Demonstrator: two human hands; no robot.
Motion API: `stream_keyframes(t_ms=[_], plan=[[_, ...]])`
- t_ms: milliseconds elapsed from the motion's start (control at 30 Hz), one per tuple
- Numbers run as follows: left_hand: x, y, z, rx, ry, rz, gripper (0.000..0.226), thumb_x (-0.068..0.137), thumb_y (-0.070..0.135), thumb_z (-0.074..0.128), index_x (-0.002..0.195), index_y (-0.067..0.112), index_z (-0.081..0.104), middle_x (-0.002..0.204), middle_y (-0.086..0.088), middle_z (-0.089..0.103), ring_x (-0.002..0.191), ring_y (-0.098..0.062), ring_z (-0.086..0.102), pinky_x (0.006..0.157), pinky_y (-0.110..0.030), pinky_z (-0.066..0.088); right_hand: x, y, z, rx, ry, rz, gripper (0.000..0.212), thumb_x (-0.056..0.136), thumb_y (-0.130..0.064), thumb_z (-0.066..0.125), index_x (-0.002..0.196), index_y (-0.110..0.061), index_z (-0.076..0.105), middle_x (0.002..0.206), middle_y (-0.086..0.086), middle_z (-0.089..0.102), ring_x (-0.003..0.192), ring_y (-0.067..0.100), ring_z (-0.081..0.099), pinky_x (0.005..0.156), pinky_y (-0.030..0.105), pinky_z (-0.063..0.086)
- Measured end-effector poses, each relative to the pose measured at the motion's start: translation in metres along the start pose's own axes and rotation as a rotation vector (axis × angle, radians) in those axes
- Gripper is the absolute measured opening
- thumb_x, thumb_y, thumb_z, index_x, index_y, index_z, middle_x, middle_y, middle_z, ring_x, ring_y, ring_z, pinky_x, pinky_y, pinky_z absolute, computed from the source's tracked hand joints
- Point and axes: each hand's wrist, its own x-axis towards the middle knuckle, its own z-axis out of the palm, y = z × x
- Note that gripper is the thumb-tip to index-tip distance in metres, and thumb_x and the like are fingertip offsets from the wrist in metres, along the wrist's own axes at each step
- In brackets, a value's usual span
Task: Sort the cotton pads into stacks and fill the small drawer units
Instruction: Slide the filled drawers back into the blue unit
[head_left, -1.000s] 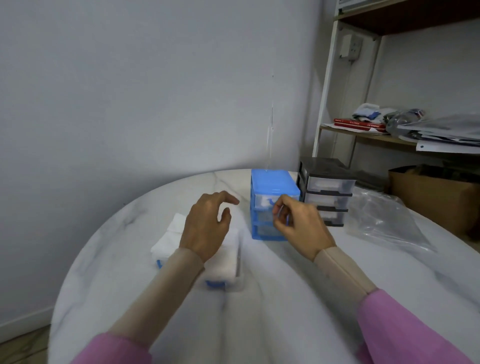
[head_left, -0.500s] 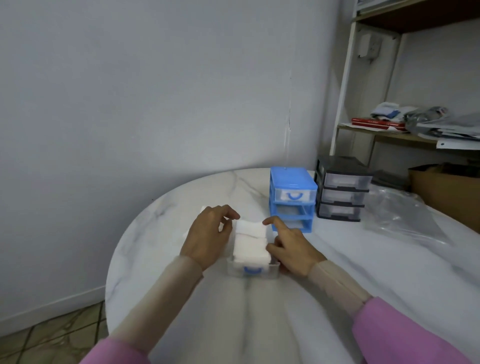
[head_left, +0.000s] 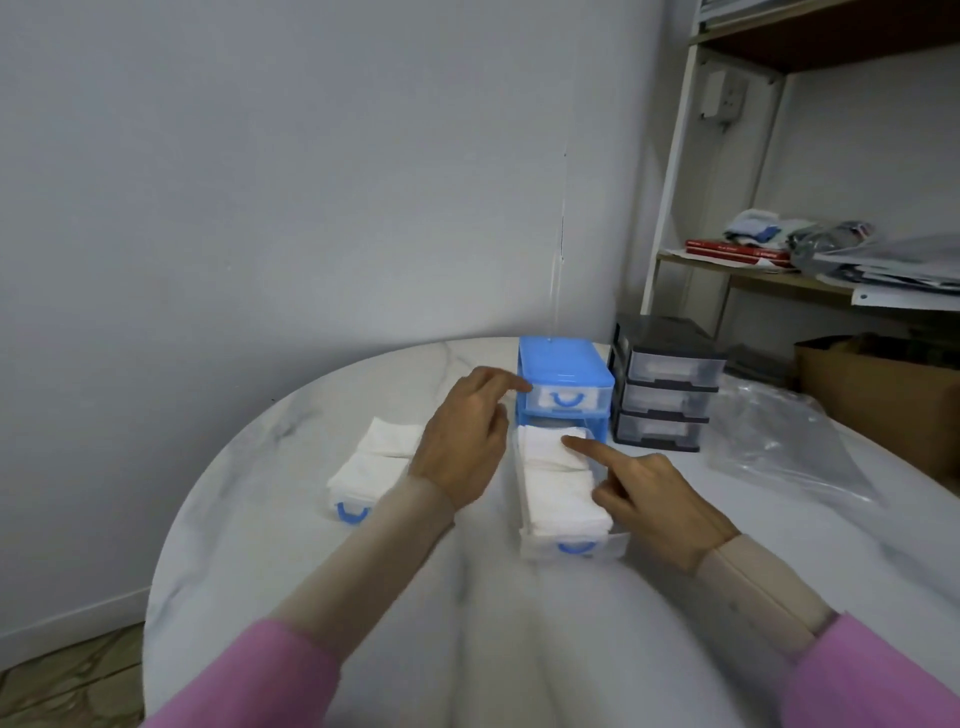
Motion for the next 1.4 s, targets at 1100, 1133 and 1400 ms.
stream_keyframes(t_ms=[1100,1133,1400], plan=[[0.028,-0.010,0.038,-0.061,-0.149,0.124,0.061,0.081,0.012,0.070,0.134,0.026,0.044,0.145,0.005,0.038,0.140,-0.014,0.022,0.108,-0.019,0.015,0.000,0.011,-0.014,0.049,0.065,0.000,0.043,0.092,-0.007,0.045,0.133,-0.020,0.051,0.071,-0.003,0.050,0.064,0.006,0.045,0.067,0.009,0.037],[0.028,-0.010,0.038,-0.065,-0.143,0.124,0.061,0.080,0.011,0.070,0.134,0.026,0.045,0.144,0.005,0.039,0.139,-0.014,0.023,0.108,-0.019,0.016,0.002,0.011,-0.015,0.040,0.062,-0.002,0.043,0.091,-0.006,0.046,0.131,-0.020,0.053,0.066,-0.008,0.047,0.062,0.005,0.044,0.066,0.007,0.037],[0.029,-0.013,0.042,-0.148,-0.096,0.092,0.056,0.080,0.004,0.068,0.129,0.027,0.051,0.138,0.007,0.048,0.134,-0.011,0.030,0.110,-0.029,0.029,0.011,0.003,-0.025,0.064,0.058,0.019,0.038,0.094,-0.007,0.045,0.129,-0.015,0.055,0.067,-0.020,0.036,0.063,0.002,0.041,0.066,0.004,0.036]])
